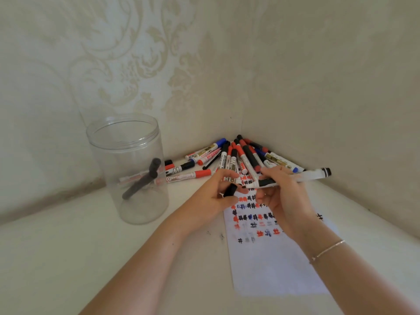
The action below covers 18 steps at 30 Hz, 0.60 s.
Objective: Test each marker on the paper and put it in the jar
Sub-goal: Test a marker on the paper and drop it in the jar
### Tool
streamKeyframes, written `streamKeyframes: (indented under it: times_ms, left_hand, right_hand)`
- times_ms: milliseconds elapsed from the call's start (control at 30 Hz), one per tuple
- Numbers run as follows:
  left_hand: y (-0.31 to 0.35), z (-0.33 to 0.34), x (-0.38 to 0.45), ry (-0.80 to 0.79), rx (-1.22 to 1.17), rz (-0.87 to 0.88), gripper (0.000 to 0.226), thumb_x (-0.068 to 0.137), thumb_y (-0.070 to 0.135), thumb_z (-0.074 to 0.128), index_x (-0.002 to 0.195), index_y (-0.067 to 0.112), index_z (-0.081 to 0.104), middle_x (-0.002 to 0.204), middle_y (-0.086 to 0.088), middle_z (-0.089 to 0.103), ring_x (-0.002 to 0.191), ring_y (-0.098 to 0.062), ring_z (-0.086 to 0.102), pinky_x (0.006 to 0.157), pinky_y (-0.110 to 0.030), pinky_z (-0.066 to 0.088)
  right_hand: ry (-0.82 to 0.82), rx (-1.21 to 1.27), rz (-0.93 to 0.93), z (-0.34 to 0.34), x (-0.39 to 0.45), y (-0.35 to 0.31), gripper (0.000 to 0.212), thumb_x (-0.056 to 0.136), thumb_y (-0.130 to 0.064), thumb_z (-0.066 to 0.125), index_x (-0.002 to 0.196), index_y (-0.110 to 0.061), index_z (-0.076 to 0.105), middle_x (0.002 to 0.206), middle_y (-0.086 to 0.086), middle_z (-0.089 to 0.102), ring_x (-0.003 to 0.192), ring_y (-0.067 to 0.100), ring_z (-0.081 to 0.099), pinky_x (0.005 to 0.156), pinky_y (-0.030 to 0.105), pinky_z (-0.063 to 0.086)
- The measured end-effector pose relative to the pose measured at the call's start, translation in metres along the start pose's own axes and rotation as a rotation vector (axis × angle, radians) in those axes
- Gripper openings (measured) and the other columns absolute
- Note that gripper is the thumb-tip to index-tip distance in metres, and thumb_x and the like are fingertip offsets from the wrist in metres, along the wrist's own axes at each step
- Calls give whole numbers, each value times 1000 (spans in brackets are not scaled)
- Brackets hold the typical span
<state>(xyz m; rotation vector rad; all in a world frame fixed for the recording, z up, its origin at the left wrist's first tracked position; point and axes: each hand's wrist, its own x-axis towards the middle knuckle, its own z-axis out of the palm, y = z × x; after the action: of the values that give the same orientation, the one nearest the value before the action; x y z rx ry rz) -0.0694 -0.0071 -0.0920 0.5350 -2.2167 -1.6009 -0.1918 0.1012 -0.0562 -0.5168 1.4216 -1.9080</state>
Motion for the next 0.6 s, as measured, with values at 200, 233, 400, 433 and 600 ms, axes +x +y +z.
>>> streamKeyframes:
  times_ms: [200,233,400,433,600]
  left_hand:
    - [2,2,-1,24,112,3,35,90,10,63,108,36,47,93,10,71,81,-7,63,75,-22,42]
    - [3,2,-2,25,117,0,34,90,11,63,106,36,46,93,11,71,80,-7,62,74,-22,41]
    - [4,1,-1,51,113,-28,28,90,13,63,99,32,45,102,9,73,81,-3,64,72,-18,42]
    - [3,1,-1,52,120,-22,28,90,13,64,97,32,45,103,7,73,81,-2,65,70,-16,42]
    - [3,-3,0,100,-7,19,23,83,8,71,91,25,58,91,7,73,89,-10,69,87,-26,52]
  right_hand:
    - [-19,-67,-19,8,-3,6,17,88,-7,63,75,-8,52,59,10,62,45,17,59,55,33,55]
    - [-7,-59,-25,9,-3,7,17,88,-7,63,76,-8,52,58,10,62,44,17,58,54,32,54]
    - [13,-140,-21,8,2,8,14,87,-7,65,79,-5,53,49,3,57,39,12,52,42,24,44]
    - [-6,-177,-6,7,3,9,14,86,-9,66,80,-5,54,49,3,57,39,12,51,42,23,43]
    - [-98,-44,128,4,6,5,20,78,-12,73,86,-3,58,67,11,65,48,16,59,46,24,52]
